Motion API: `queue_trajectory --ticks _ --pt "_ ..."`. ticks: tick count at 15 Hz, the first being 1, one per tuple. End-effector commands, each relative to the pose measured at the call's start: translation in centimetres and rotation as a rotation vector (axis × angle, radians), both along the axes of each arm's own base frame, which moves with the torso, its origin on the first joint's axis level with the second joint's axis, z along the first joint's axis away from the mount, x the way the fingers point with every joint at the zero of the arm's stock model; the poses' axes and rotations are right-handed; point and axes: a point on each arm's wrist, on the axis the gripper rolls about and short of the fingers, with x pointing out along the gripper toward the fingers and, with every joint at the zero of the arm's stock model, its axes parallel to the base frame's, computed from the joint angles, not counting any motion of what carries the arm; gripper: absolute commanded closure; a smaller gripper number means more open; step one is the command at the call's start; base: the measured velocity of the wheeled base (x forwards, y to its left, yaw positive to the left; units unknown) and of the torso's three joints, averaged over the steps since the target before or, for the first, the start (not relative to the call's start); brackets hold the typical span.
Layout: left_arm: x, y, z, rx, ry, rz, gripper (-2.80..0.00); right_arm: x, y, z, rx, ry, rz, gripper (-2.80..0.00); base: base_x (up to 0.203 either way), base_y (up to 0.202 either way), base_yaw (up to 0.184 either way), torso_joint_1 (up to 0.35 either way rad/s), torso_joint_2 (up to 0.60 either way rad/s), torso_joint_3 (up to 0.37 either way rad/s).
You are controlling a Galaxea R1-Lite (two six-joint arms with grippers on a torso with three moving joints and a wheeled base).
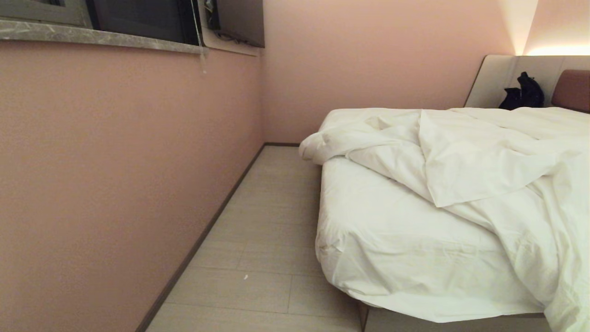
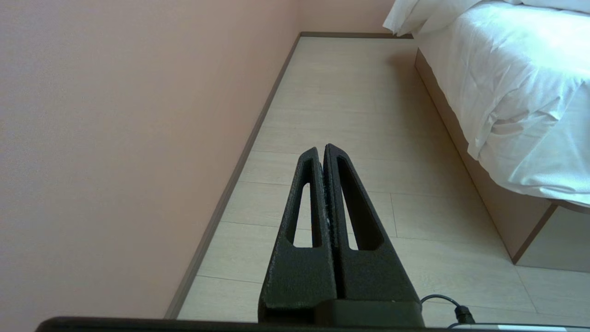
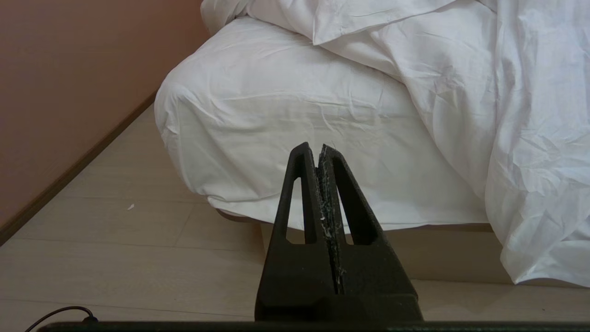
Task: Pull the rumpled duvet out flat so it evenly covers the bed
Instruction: Hold the folded corner of the quilt
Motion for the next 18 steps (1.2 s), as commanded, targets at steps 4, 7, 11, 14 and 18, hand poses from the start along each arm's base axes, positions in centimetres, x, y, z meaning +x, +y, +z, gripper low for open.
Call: queue_trajectory --ticks 4,7,11,14,18 --pt "0.01 0.00 0.00 0.000 0.001 0.000 0.00 0.00 0.00 0.00 0.000 0.000 0.000 0.00 0.000 0.000 0.000 0.000 0.00 0.000" --pt "0.01 0.00 0.00 0.000 0.001 0.000 0.00 0.00 0.00 0.00 0.000 0.000 0.000 0.00 0.000 0.000 0.000 0.000 0.00 0.000" --pt "0.01 0.00 0.00 0.000 0.001 0.000 0.00 0.00 0.00 0.00 0.002 0.000 -0.002 0.00 0.000 0.000 0.000 0.000 0.00 0.000" --pt "0.01 0.00 0.00 0.002 0.001 0.000 0.00 0.00 0.00 0.00 0.002 0.000 0.000 0.00 0.000 0.000 0.000 0.000 0.00 0.000" --pt "0.01 0.00 0.00 0.002 0.001 0.000 0.00 0.00 0.00 0.00 -0.003 0.000 0.000 0.00 0.060 0.000 -0.001 0.002 0.00 0.004"
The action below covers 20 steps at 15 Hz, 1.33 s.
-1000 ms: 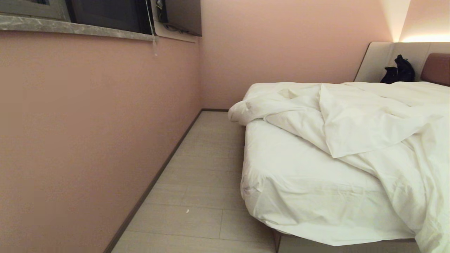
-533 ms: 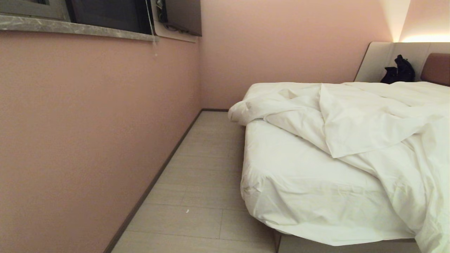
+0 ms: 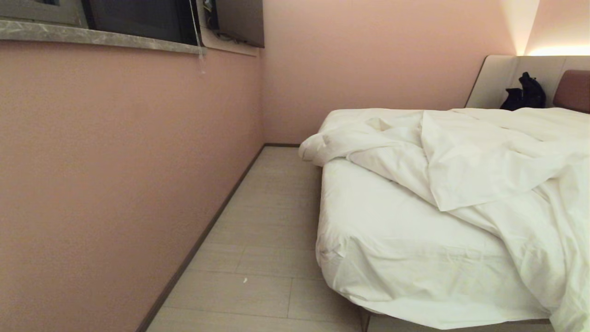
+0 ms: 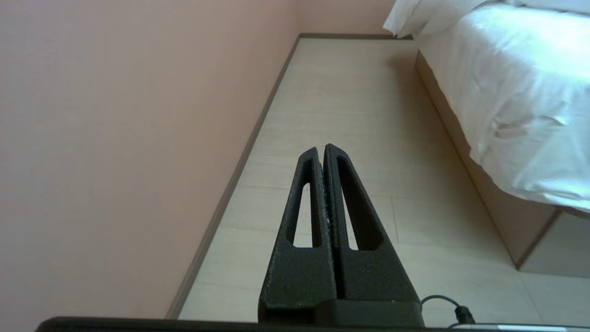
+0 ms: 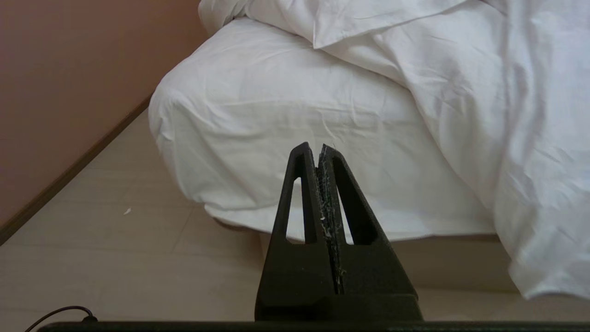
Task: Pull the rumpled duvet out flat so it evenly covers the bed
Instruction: Hold the folded corner of the quilt
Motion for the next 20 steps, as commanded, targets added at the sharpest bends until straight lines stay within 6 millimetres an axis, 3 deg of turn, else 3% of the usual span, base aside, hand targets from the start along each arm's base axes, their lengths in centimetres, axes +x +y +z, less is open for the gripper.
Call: queue_trajectory --ticks 1,8,20 --pt "0.01 0.00 0.00 0.000 0.001 0.000 0.00 0.00 0.00 0.01 -0.002 -0.001 0.000 0.00 0.196 0.000 -0.001 0.003 0.01 0.002" --pt "0.01 0.00 0.00 -0.002 0.001 0.000 0.00 0.00 0.00 0.01 -0.006 -0.001 0.000 0.00 0.184 0.000 -0.001 0.005 0.00 0.003" --pt "0.01 0.01 -0.02 -0.001 0.003 0.005 0.00 0.00 0.00 0.01 -0.005 -0.001 0.000 0.00 0.000 -0.018 0.000 0.000 0.00 0.000"
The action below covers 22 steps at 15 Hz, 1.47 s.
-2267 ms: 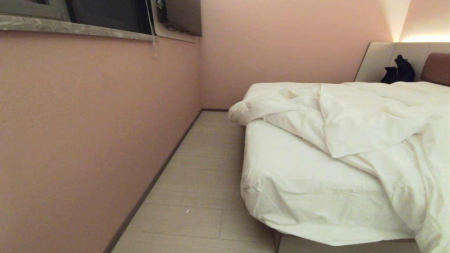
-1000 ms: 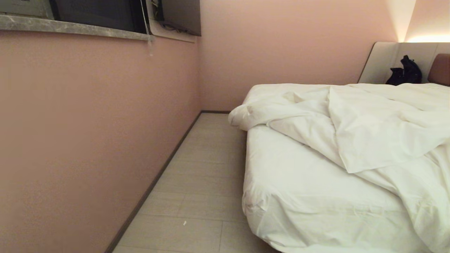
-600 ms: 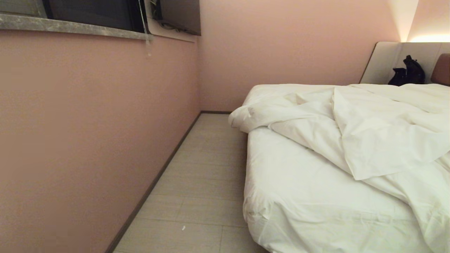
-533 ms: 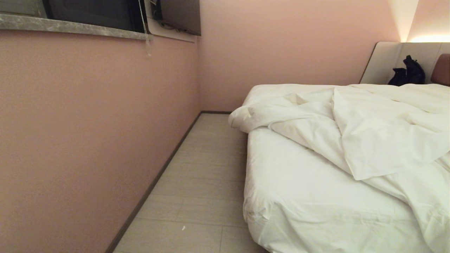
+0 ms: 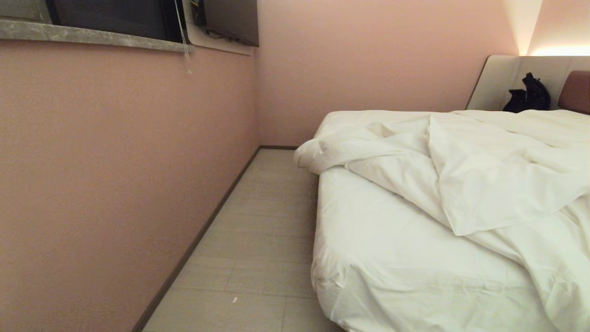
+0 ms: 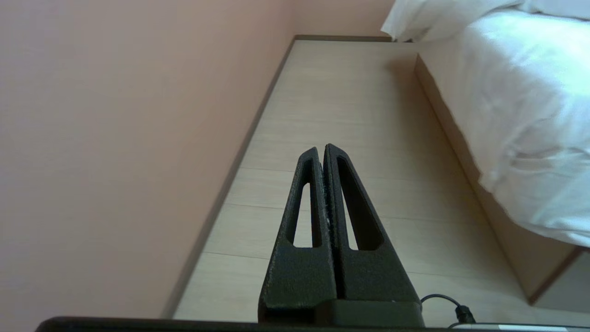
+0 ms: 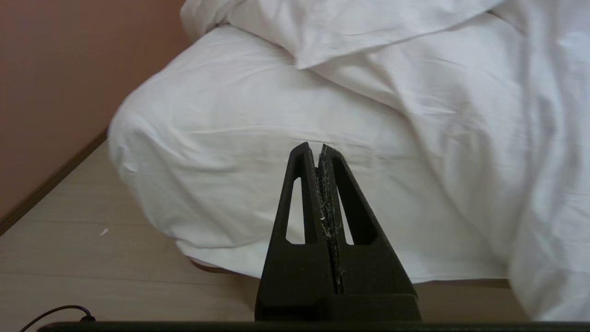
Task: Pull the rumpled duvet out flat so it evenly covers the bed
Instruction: Hold the folded corner of the quilt
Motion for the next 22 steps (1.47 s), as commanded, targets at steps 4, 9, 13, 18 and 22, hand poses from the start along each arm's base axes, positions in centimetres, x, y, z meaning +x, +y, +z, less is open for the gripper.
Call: queue_trajectory --ticks 4,9,13,18,22 --pt "0.01 0.00 0.00 0.000 0.001 0.000 0.00 0.00 0.00 0.00 0.001 0.000 0.000 0.00 0.000 -0.193 0.002 0.005 0.01 0.004" --pt "0.01 0.00 -0.02 0.000 0.003 0.002 0.00 0.00 0.00 0.00 0.001 0.000 0.000 0.00 0.000 -0.190 0.000 0.000 0.00 0.002" --pt "0.01 0.00 -0.02 0.000 0.003 0.002 0.00 0.00 0.00 0.00 0.002 0.000 0.000 0.00 0.000 -0.191 -0.001 0.002 0.00 0.001" --pt "0.01 0.00 -0.02 -0.001 0.003 0.002 0.00 0.00 0.00 -0.01 0.002 0.001 -0.002 0.00 0.000 -0.192 0.000 0.003 0.00 0.003" --pt "0.01 0.00 -0.02 -0.001 0.003 0.002 0.00 0.00 0.00 0.00 0.002 0.000 -0.002 0.00 0.000 -0.193 0.001 0.004 0.00 0.002"
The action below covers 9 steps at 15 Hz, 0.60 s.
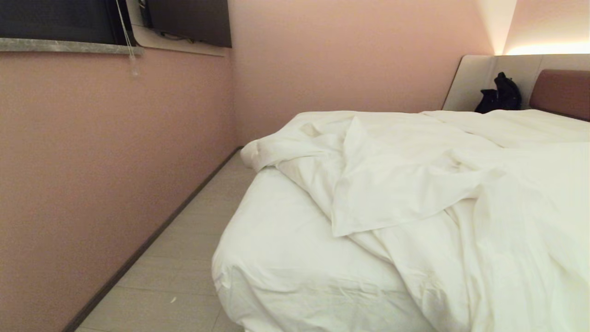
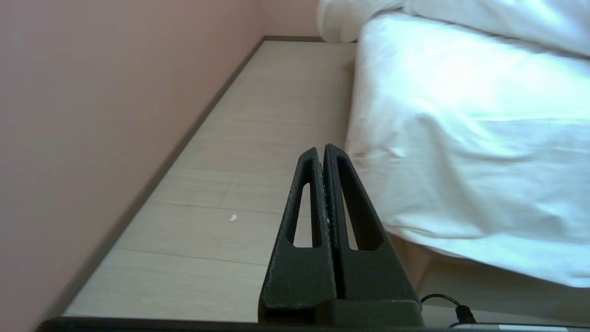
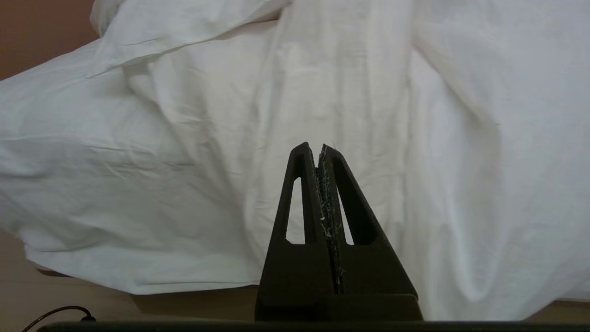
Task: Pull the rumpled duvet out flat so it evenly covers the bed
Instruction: Hold the folded corner of the quilt
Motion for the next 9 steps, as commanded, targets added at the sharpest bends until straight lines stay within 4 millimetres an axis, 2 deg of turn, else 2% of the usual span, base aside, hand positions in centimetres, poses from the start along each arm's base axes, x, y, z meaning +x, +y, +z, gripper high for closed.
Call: queue_trajectory --ticks 1,7,9 --pt "0.01 0.00 0.00 0.000 0.001 0.001 0.00 0.00 0.00 0.01 0.000 -0.001 0.000 0.00 0.000 -0.193 0.003 0.002 0.00 0.005" --pt "0.01 0.00 0.01 0.000 0.000 -0.001 0.00 0.00 0.00 -0.01 0.000 0.001 0.000 0.00 0.000 -0.190 0.000 0.001 0.00 0.001" --pt "0.01 -0.01 0.01 0.001 0.000 -0.003 0.00 0.00 0.00 -0.01 0.000 0.001 0.000 0.00 0.000 -0.114 0.001 0.004 0.00 0.005"
